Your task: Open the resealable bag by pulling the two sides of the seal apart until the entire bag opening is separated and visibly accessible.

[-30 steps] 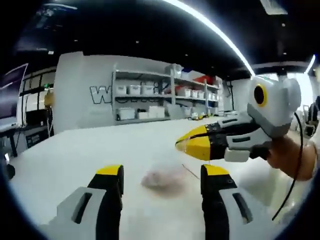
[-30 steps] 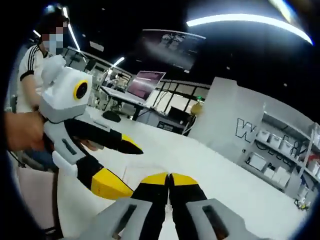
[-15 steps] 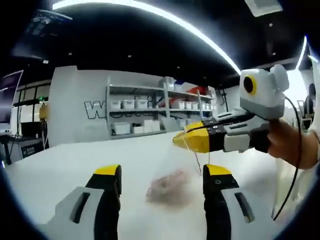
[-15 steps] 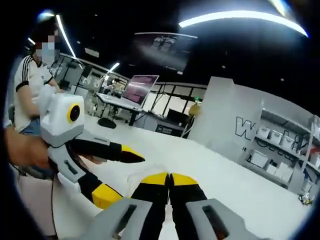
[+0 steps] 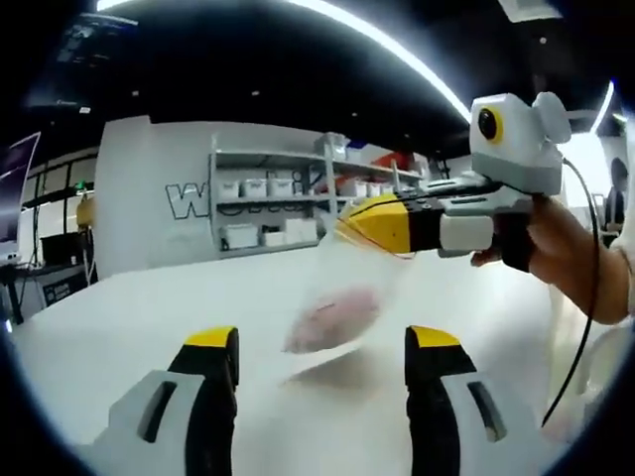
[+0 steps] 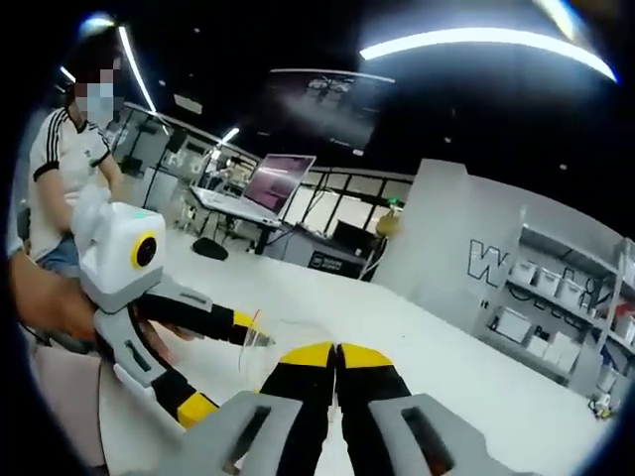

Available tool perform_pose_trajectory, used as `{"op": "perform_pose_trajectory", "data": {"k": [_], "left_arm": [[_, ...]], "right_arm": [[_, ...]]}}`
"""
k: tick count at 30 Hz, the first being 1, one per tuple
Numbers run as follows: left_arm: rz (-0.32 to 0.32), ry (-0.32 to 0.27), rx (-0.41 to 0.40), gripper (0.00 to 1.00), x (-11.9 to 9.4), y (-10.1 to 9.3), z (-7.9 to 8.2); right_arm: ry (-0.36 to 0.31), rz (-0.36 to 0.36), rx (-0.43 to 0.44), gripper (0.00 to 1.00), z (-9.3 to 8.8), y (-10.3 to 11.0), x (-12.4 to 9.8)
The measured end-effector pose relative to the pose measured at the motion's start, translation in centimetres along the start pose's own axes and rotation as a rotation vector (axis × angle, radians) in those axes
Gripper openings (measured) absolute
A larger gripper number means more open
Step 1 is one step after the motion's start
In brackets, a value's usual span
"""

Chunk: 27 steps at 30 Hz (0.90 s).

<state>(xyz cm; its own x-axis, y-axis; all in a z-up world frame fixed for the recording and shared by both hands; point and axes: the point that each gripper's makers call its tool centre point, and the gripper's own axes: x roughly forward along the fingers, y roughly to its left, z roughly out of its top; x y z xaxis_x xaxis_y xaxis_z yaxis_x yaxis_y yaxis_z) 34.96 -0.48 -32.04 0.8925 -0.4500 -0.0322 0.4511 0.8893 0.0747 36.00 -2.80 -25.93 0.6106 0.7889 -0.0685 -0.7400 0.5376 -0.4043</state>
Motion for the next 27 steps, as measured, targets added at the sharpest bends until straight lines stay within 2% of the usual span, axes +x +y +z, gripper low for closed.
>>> {"op": "perform_pose_trajectory", "data": {"k": [12, 27], "left_arm": [[0.002, -0.006, -0.022, 0.65, -0.1, 0.1, 0.0], [0.005, 0.007, -0.04, 0.65, 0.0, 0.3, -0.2]], "right_arm": [[-0.001, 0.007, -0.032, 0.0, 0.8, -0.9, 0.4], [0.014, 0.017, -0.02, 0.0, 0.3, -2.6, 1.7]]}}
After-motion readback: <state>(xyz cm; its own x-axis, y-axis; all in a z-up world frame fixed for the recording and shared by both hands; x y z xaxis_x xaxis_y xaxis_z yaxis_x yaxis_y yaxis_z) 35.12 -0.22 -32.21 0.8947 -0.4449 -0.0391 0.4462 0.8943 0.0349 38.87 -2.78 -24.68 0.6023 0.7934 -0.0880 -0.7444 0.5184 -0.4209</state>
